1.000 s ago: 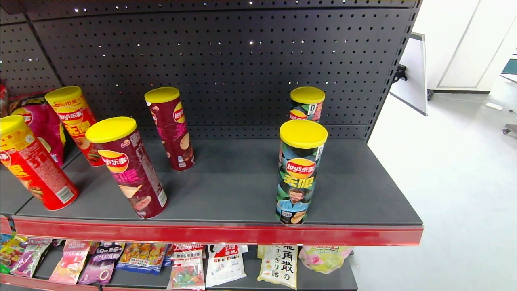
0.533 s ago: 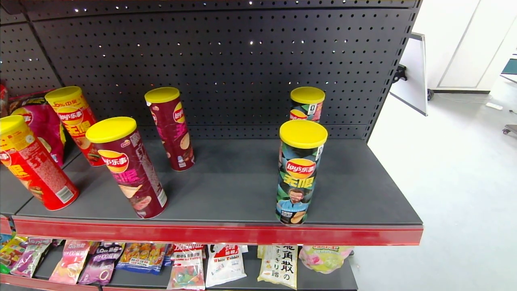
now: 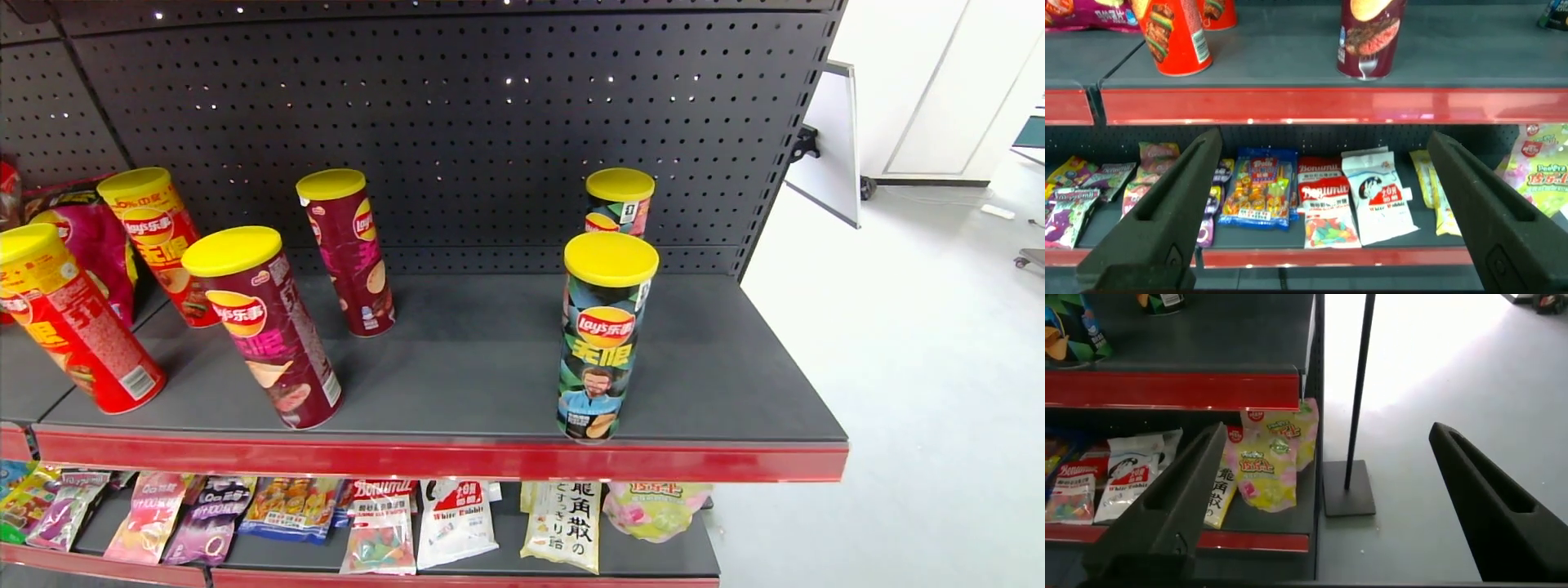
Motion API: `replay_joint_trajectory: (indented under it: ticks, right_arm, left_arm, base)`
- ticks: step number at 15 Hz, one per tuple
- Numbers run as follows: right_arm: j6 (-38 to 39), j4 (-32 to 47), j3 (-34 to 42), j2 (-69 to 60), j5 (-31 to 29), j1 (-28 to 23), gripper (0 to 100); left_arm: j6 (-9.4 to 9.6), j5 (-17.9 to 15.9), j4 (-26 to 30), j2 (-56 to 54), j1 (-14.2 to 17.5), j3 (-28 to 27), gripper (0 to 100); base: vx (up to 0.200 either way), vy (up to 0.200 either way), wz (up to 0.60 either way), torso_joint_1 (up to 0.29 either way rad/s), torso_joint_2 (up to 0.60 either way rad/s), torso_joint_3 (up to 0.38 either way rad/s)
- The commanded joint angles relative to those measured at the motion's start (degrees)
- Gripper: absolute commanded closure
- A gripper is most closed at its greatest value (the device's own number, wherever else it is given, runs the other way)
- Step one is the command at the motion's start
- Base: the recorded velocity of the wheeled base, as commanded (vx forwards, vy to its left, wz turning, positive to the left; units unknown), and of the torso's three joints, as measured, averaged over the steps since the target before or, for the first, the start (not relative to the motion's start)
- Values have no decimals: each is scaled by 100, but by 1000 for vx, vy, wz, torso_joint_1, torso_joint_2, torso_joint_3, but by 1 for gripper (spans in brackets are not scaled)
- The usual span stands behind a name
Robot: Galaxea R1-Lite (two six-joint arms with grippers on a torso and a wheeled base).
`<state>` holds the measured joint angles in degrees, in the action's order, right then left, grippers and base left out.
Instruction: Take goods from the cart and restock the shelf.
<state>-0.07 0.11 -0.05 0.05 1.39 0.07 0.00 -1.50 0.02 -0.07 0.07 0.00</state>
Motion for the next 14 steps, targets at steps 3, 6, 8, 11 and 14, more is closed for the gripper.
replay_joint_trajectory:
  ticks: [3,6,8,11,14]
  right_arm:
    - [-1,-2,5,-5,2,1,0]
    - [-1,-2,-4,-5,2,1,0]
    - [-1,-2,-4,-5,2,1,0]
    - [-1,7,5,-5,2,1,0]
    - [-1,7,-4,-5,2,1,0]
  left_arm:
    - [0,1,-2,7,1,0,0]
    - [0,1,-2,7,1,0,0]
    - [0,1,-2,7,1,0,0]
    - [0,1,-2,7,-7,0,0]
    - [0,1,-2,7,1,0,0]
  base:
    - [-67,0,0,-4,1,4]
    - [0,133,0,2,2,2]
    - [0,200,0,5,5,0]
    - [0,200,0,10,4,5]
    - [0,200,0,2,2,2]
